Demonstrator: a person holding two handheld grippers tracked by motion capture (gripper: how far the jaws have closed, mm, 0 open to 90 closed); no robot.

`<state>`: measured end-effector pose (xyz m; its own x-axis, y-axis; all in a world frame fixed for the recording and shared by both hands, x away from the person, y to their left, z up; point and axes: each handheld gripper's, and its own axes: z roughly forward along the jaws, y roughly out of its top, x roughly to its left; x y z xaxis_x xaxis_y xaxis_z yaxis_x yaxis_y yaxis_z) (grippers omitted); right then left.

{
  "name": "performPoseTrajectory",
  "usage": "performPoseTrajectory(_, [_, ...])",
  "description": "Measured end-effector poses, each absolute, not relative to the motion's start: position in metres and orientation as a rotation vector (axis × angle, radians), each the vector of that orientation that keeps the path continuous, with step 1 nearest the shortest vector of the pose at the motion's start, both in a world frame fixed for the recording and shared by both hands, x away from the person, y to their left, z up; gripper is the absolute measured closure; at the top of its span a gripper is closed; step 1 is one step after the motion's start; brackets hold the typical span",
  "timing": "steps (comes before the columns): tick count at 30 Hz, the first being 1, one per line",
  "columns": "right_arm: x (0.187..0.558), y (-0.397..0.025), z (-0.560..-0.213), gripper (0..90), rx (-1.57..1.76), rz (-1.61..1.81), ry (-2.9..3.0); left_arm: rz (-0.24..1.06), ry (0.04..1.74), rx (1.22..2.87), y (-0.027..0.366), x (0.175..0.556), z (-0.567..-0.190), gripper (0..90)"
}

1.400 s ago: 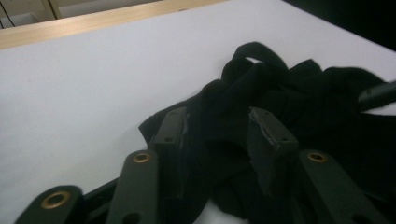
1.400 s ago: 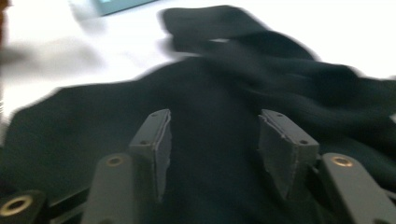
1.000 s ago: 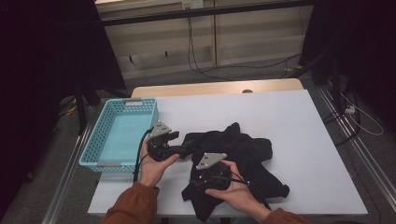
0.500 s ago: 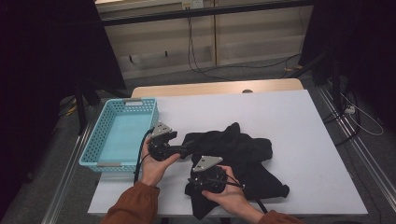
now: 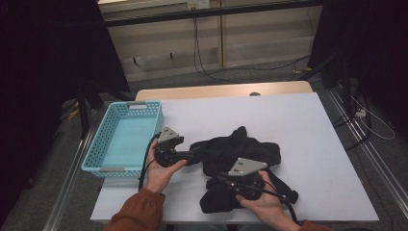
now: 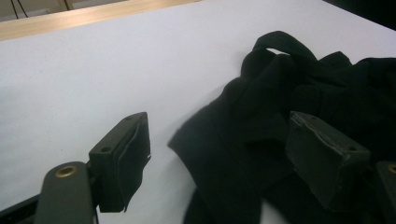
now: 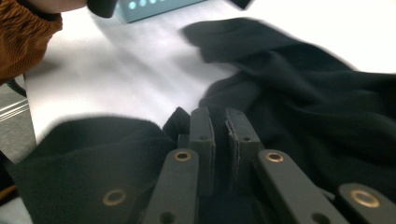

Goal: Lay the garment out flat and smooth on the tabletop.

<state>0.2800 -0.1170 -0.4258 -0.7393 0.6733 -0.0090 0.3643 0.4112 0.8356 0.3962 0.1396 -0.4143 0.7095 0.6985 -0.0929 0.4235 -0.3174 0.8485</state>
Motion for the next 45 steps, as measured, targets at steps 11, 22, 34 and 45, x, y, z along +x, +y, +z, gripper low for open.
performPoseTrajectory(11, [0.263,-0.205,-0.417,84.4,1.024,1.191,2.184,0.345,0.85,1.984,0.135,0.395,-0.416,24.7])
performPoseTrajectory(22, [0.278,-0.267,-0.417,84.6,1.126,1.076,2.069,0.331,0.824,2.01,0.127,0.393,-0.42,23.6])
performPoseTrajectory(34, [0.306,-0.283,-0.436,80.2,1.209,0.968,2.084,0.331,0.808,2.031,0.116,0.391,-0.426,15.3])
performPoseTrajectory(45, [0.287,-0.267,-0.406,59.8,1.119,1.092,1.996,0.337,0.783,1.979,0.112,0.394,-0.422,15.6])
